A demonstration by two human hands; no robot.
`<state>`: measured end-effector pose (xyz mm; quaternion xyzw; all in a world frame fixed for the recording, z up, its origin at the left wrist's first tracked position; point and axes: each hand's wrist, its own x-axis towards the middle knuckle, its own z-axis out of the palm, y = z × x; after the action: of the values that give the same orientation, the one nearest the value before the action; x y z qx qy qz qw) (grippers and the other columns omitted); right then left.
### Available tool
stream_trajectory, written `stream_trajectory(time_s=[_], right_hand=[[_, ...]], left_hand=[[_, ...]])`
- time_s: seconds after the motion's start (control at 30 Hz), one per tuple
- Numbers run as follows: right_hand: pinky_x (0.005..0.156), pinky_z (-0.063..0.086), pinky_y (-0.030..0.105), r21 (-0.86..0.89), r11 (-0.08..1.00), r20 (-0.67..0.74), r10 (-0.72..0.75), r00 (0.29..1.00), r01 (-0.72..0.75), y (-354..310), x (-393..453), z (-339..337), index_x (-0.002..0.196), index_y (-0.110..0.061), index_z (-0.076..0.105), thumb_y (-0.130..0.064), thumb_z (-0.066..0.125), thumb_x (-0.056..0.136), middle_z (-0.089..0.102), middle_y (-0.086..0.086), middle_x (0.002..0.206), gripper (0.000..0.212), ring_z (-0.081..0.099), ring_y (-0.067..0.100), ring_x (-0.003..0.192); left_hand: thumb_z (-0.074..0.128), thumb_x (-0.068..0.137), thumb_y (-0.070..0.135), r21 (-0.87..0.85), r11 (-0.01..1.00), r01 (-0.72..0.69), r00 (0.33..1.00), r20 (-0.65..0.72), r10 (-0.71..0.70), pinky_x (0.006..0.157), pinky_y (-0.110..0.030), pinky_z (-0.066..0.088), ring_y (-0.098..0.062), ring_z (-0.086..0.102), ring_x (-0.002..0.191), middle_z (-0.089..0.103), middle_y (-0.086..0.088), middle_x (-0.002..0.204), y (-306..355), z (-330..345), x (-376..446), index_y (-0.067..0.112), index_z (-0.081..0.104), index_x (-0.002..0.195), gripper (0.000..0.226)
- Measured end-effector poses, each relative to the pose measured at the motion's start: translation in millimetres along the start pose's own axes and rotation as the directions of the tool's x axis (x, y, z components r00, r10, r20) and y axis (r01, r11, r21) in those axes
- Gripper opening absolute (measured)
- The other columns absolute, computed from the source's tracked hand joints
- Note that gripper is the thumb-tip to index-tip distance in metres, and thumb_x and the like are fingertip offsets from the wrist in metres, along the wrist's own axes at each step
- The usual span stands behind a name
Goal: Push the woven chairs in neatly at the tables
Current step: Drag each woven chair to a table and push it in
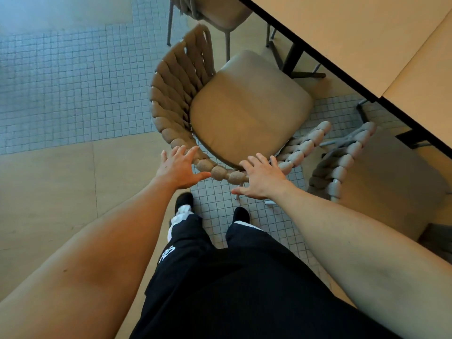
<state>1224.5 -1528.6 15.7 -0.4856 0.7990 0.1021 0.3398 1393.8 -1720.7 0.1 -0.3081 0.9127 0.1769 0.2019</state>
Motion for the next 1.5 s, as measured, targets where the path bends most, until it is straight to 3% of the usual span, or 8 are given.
stream_trajectory(time_s=[0.4, 0.6, 0.8, 0.93, 1.03, 1.17, 1.33, 1.5], right_hand=[[0.120, 0.016, 0.057, 0.215, 0.939, -0.017, 0.278, 0.960, -0.268, -56.1, 39.0, 17.5, 0.152, -0.025, 0.036, -0.082, 0.051, 0.082, 0.035, 0.004, 0.157, 0.091, 0.021, 0.030, 0.149], [0.119, 0.018, 0.059, 0.279, 0.885, 0.019, 0.382, 0.924, -0.372, -74.7, 63.4, 29.1, 0.151, -0.024, 0.039, -0.085, 0.047, 0.081, 0.041, 0.004, 0.153, 0.093, 0.027, 0.030, 0.146], [0.114, 0.025, 0.055, 0.280, 0.864, 0.073, 0.416, 0.906, -0.419, -91.5, 80.0, 26.9, 0.143, -0.024, 0.047, -0.086, 0.045, 0.082, 0.058, 0.005, 0.140, 0.087, 0.048, 0.032, 0.133], [0.107, 0.032, 0.054, 0.225, 0.873, 0.040, 0.435, 0.900, -0.432, -99.8, 83.6, 30.1, 0.125, -0.027, 0.056, -0.087, 0.043, 0.082, 0.067, 0.003, 0.126, 0.075, 0.058, 0.029, 0.122], [0.106, 0.033, 0.054, 0.206, 0.884, -0.039, 0.436, 0.899, -0.420, -103.1, 82.1, 37.5, 0.116, -0.027, 0.059, -0.087, 0.040, 0.084, 0.070, 0.001, 0.118, 0.071, 0.060, 0.027, 0.117], [0.106, 0.032, 0.054, 0.215, 0.871, -0.079, 0.466, 0.881, -0.442, -110.8, 80.7, 43.1, 0.121, -0.028, 0.062, -0.085, 0.040, 0.085, 0.070, -0.001, 0.117, 0.071, 0.059, 0.026, 0.117], [0.110, 0.029, 0.053, 0.254, 0.852, -0.036, 0.481, 0.876, -0.457, -127.0, 61.5, 52.8, 0.126, -0.027, 0.061, -0.080, 0.047, 0.087, 0.067, 0.001, 0.126, 0.068, 0.054, 0.027, 0.124], [0.114, 0.024, 0.055, 0.271, 0.846, -0.038, 0.486, 0.873, -0.459, -139.3, 42.7, 67.3, 0.129, -0.024, 0.058, -0.079, 0.045, 0.089, 0.065, 0.002, 0.130, 0.069, 0.050, 0.027, 0.129]], left_hand=[[0.041, 0.081, 0.086, 0.246, 0.901, -0.359, 0.928, 0.201, 0.315, 0.120, -0.062, 0.004, -0.030, 0.014, 0.152, 0.026, -0.008, 0.162, -55.7, -30.7, 76.0, 0.026, 0.019, 0.159, 0.100], [0.040, 0.077, 0.090, 0.369, 0.783, -0.501, 0.856, 0.346, 0.384, 0.117, -0.067, -0.002, -0.029, 0.018, 0.152, 0.025, -0.006, 0.164, -75.9, -34.1, 111.0, 0.028, 0.016, 0.159, 0.105], [0.044, 0.067, 0.095, 0.492, 0.634, -0.597, 0.800, 0.430, 0.419, 0.112, -0.072, -0.007, -0.029, 0.032, 0.146, 0.035, 0.001, 0.159, -94.7, -32.8, 141.5, 0.037, 0.024, 0.156, 0.108], [0.065, 0.075, 0.075, 0.507, 0.586, -0.632, 0.775, 0.417, 0.475, 0.113, -0.061, 0.016, -0.025, 0.050, 0.132, 0.053, 0.008, 0.143, -99.4, -37.1, 152.0, 0.045, 0.040, 0.144, 0.079], [0.065, 0.085, 0.048, 0.499, 0.590, -0.635, 0.771, 0.365, 0.521, 0.097, -0.046, 0.037, -0.020, 0.059, 0.114, 0.064, 0.011, 0.123, -98.8, -35.5, 153.1, 0.044, 0.054, 0.127, 0.044], [0.063, 0.085, 0.039, 0.490, 0.609, -0.624, 0.779, 0.331, 0.532, 0.089, -0.042, 0.041, -0.019, 0.063, 0.102, 0.067, 0.011, 0.107, -102.3, -30.4, 150.8, 0.041, 0.061, 0.117, 0.032], [0.058, 0.082, 0.039, 0.512, 0.586, -0.628, 0.776, 0.354, 0.522, 0.082, -0.039, 0.037, -0.019, 0.063, 0.100, 0.068, 0.012, 0.104, -111.8, -12.9, 130.7, 0.042, 0.061, 0.116, 0.035], [0.057, 0.085, 0.040, 0.529, 0.559, -0.639, 0.766, 0.364, 0.531, 0.087, -0.039, 0.036, -0.020, 0.064, 0.100, 0.069, 0.009, 0.102, -112.8, -3.6, 110.3, 0.039, 0.062, 0.113, 0.028]])
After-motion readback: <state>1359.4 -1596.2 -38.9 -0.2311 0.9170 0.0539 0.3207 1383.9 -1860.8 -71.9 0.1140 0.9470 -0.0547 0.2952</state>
